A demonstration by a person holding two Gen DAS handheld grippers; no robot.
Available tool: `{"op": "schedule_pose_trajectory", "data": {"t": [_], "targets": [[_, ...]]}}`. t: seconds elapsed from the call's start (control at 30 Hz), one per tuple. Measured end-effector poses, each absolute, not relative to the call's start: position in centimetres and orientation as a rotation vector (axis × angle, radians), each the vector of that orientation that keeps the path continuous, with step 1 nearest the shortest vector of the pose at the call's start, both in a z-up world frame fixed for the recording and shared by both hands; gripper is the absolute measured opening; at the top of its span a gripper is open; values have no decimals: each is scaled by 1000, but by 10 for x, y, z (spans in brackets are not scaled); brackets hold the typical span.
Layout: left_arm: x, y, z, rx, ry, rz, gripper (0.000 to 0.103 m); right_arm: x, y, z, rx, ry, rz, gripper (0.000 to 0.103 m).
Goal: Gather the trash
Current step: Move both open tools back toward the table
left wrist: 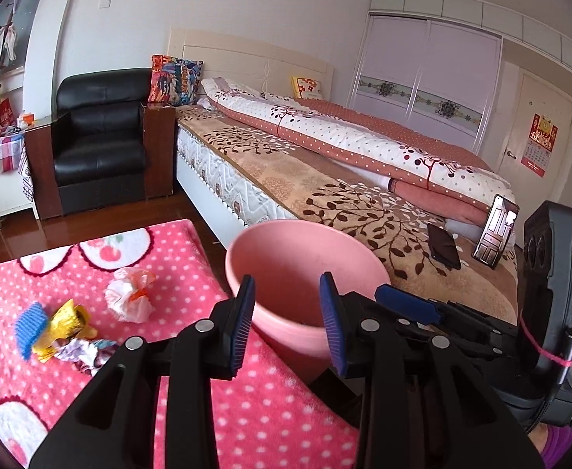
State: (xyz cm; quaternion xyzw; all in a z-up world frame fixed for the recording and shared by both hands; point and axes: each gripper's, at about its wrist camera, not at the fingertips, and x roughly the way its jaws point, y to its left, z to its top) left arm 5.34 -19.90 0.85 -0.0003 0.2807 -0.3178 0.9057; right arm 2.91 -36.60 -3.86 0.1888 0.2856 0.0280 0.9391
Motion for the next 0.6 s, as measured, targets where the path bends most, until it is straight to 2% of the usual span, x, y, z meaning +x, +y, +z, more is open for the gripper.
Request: {"op": "schedule_pose_trajectory", "data": {"t": [0.6], "targets": [[50,-57,7,-51,554,-366,34,36,-260,-34,265,625,268,53]]}}
